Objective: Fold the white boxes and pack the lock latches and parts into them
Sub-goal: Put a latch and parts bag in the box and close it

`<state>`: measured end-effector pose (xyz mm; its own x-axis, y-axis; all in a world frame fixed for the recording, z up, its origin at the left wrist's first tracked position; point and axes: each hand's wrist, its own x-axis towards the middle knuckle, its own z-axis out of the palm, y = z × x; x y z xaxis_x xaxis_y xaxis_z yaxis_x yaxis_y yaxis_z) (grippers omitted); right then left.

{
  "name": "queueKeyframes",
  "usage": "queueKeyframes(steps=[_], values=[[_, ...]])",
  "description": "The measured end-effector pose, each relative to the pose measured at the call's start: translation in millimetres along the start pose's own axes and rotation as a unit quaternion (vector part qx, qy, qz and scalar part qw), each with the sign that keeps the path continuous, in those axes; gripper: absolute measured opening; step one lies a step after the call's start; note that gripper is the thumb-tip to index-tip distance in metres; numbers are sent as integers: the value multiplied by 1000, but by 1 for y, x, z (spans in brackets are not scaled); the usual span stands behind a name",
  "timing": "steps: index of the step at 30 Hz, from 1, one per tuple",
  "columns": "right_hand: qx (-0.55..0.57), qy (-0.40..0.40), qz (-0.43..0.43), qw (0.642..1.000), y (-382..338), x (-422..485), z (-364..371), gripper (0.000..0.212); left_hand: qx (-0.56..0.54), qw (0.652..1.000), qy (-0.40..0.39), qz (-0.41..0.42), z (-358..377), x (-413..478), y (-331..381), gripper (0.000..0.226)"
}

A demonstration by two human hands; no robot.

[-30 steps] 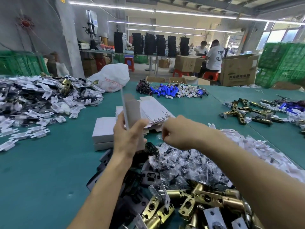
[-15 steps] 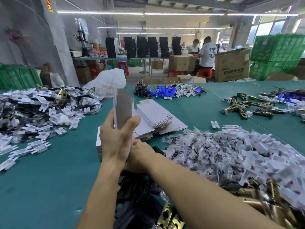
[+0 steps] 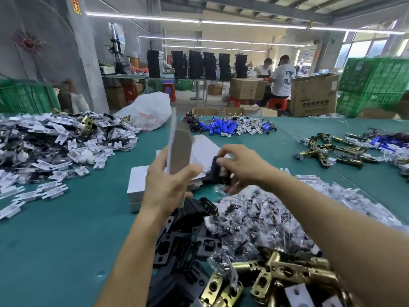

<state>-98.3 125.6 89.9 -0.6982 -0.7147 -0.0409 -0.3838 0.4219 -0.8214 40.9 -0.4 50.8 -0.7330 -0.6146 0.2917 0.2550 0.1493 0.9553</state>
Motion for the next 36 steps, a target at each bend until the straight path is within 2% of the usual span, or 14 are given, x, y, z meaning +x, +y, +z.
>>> queueKeyframes(steps=[3,5,9,12,15,17,19,21,23,25,30,32,36], values=[[-3,27,-3,1000,-2,-22,-37,12,7,984,-139,-113,5,-5,-6,72],[-37,42,-35,998,0,-37,-56,17,-1,965,-217,-148,7,-8,-11,65],[-91,91,-177,976,-1,-69,-77,34,15,939,-324,-116,8,-11,-18,38],[-110,106,-277,949,-6,-94,-79,43,30,937,-344,-63,9,-13,-13,51],[-110,74,-291,947,-11,-108,-71,33,51,935,-351,0,13,-13,-10,69],[-168,80,-301,935,-13,-111,-65,22,51,931,-362,12,14,-12,-11,77],[-237,99,-333,907,-17,-112,-58,14,27,923,-384,11,15,-12,-13,79],[-254,99,-362,891,-22,-111,-50,12,5,909,-417,-3,14,-14,-15,80],[-257,87,-381,884,-27,-109,-43,12,-1,912,-409,-29,13,-14,-18,76],[-267,71,-388,879,-34,-107,-36,14,-28,912,-407,-48,11,-13,-23,75],[-346,42,-393,851,-50,-104,-24,17,-117,883,-447,-83,4,-15,-21,71],[-396,36,-380,835,-54,-103,-20,22,-124,877,-455,-92,4,-16,-18,80],[-404,14,-342,849,-60,-102,-19,24,-122,870,-468,-98,4,-18,-15,87]])
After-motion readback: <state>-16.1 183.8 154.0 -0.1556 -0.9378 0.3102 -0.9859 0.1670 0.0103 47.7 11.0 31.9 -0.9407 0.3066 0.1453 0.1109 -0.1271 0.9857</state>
